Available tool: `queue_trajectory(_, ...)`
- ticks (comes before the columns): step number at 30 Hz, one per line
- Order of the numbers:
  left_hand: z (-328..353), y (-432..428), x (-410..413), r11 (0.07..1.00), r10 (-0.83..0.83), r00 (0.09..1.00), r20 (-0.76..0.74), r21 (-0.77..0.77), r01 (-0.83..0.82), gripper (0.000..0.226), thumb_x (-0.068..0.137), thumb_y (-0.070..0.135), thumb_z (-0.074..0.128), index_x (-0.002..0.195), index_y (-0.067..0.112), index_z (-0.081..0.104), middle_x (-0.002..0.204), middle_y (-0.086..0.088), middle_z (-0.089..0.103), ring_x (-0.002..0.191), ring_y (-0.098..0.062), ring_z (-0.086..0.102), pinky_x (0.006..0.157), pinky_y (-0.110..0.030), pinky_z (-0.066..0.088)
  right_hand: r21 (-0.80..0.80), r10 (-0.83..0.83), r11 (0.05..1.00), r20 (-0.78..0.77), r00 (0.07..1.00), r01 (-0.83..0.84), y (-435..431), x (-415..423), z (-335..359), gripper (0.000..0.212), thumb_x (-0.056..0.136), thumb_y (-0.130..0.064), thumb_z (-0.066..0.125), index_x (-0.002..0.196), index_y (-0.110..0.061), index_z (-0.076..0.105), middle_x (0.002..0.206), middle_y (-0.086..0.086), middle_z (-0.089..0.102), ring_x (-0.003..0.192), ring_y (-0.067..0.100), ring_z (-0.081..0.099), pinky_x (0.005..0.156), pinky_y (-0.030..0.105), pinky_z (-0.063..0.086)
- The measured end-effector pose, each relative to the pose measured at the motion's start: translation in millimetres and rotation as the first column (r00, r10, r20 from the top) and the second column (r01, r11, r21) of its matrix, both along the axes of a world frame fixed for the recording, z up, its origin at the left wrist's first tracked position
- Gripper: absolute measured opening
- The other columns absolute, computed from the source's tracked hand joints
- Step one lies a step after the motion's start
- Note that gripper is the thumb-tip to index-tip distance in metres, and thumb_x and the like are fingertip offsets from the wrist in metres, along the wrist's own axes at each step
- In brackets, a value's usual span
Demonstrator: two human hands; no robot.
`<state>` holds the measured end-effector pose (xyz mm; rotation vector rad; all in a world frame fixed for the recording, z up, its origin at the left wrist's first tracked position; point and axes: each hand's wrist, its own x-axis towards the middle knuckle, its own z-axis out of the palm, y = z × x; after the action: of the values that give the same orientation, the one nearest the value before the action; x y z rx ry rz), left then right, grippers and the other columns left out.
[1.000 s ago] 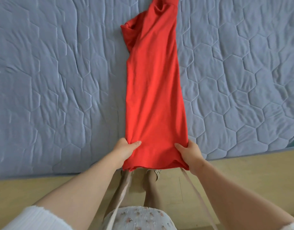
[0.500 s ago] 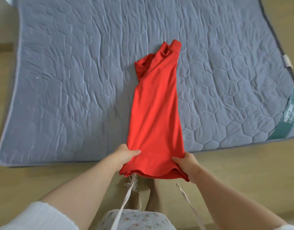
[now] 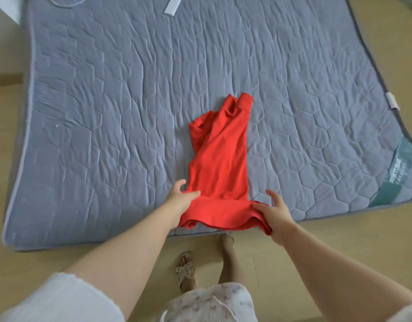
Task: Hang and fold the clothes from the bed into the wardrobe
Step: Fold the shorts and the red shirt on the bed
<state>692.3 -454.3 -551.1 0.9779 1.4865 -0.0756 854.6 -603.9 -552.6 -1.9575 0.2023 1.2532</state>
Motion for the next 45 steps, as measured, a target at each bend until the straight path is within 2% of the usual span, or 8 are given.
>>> queue_trajectory(3, 3.2, 42.5, 43.4, 0.989, 0.144, 0.986, 0.084, -0.052, -0.140, 0.029, 0.088, 0.016, 0.061, 0.116, 0.020, 0.054, 0.119, -0.014, 0.059, 0.094, -0.024, 0.058, 0.081, -0.033, 0.047, 0.053, -0.111, 0.992, -0.002, 0.994, 0.111, 47.6, 39.4, 1.6, 0.049, 0.087, -0.001, 0.058, 0.130, -0.020, 0.044, 0.069, 0.011, 0.052, 0.027, 0.003, 0.045, 0.028, 0.013, 0.031)
queue_trajectory(8, 8.2, 119.2, 123.4, 0.951, 0.307, 0.938, 0.158, -0.084, -0.297, 0.007, 0.092, 0.016, 0.055, 0.090, 0.022, 0.056, 0.080, -0.003, 0.057, 0.064, -0.015, 0.053, 0.049, -0.020, 0.044, 0.157, -0.227, 0.961, -0.020, 0.974, 0.227, 140.2, 112.0, 4.9, 0.047, 0.087, -0.002, 0.056, 0.128, -0.022, 0.043, 0.081, 0.009, 0.051, 0.051, 0.014, 0.049, 0.034, 0.016, 0.039)
queue_trajectory(14, 0.1, 182.8, 188.7, 0.918, 0.300, 0.877, 0.376, 0.136, -0.372, 0.043, 0.098, 0.038, 0.040, 0.138, 0.030, 0.030, 0.119, 0.004, 0.047, 0.102, -0.019, 0.053, 0.084, -0.038, 0.047, 0.300, -0.101, 0.951, 0.082, 0.991, 0.072, 217.4, 173.5, 0.2, 0.060, 0.092, -0.016, 0.053, 0.144, -0.027, 0.025, 0.102, 0.000, 0.051, 0.088, 0.014, 0.051, 0.079, 0.031, 0.046)
queue_trajectory(18, -29.4, 168.1, 182.3, 0.952, 0.116, 0.986, 0.121, 0.269, -0.145, 0.058, 0.097, 0.039, 0.042, 0.147, 0.026, 0.017, 0.125, 0.006, 0.044, 0.114, -0.024, 0.051, 0.095, -0.040, 0.044, 0.186, 0.080, 0.977, 0.122, 0.989, -0.102, 208.2, 166.7, -27.0, 0.065, 0.094, -0.024, 0.052, 0.148, -0.022, 0.016, 0.120, -0.002, 0.039, 0.107, 0.012, 0.042, 0.102, 0.035, 0.035)
queue_trajectory(23, -74.6, 135.3, 153.1, 0.968, -0.004, 0.975, -0.221, 0.243, 0.059, 0.045, 0.092, 0.024, 0.054, 0.134, 0.012, 0.042, 0.130, -0.012, 0.053, 0.112, -0.031, 0.055, 0.093, -0.033, 0.042, 0.015, 0.200, 0.979, 0.052, 0.978, -0.201, 185.9, 142.0, -67.0, 0.059, 0.091, -0.020, 0.055, 0.144, -0.014, 0.029, 0.124, 0.005, 0.045, 0.097, 0.014, 0.046, 0.087, 0.028, 0.037)
queue_trajectory(28, -108.5, 140.1, 143.0, 0.958, -0.014, 0.935, -0.354, 0.263, 0.114, 0.062, 0.086, 0.029, 0.062, 0.139, 0.011, 0.036, 0.140, -0.010, 0.043, 0.124, -0.027, 0.046, 0.101, -0.033, 0.035, -0.058, 0.192, 0.980, 0.049, 0.980, -0.189, 183.9, 138.5, -105.8, 0.058, 0.091, -0.023, 0.056, 0.142, -0.012, 0.032, 0.111, 0.001, 0.047, 0.091, 0.011, 0.045, 0.082, 0.023, 0.034)
queue_trajectory(35, -155.3, 176.4, 155.4, 0.988, 0.099, 0.991, -0.093, 0.127, -0.087, 0.064, 0.077, 0.037, 0.073, 0.127, 0.015, 0.040, 0.126, -0.004, 0.055, 0.109, -0.022, 0.056, 0.098, -0.040, 0.045, -0.098, 0.065, 0.993, 0.010, 0.998, -0.064, 212.3, 149.6, -158.3, 0.061, 0.084, -0.041, 0.064, 0.132, -0.012, 0.042, 0.125, 0.007, 0.056, 0.114, 0.024, 0.054, 0.101, 0.039, 0.042)
queue_trajectory(45, -123.5, 211.7, 165.4, 0.974, 0.224, 0.966, 0.128, -0.055, -0.218, 0.022, 0.082, 0.016, 0.068, 0.102, 0.008, 0.064, 0.083, -0.006, 0.070, 0.068, -0.017, 0.065, 0.076, -0.033, 0.052, 0.030, -0.145, 0.987, -0.247, 0.958, 0.157, 234.7, 165.6, -123.0, 0.019, 0.082, -0.023, 0.066, 0.099, -0.015, 0.062, 0.085, 0.004, 0.067, 0.073, 0.017, 0.062, 0.071, 0.030, 0.053)
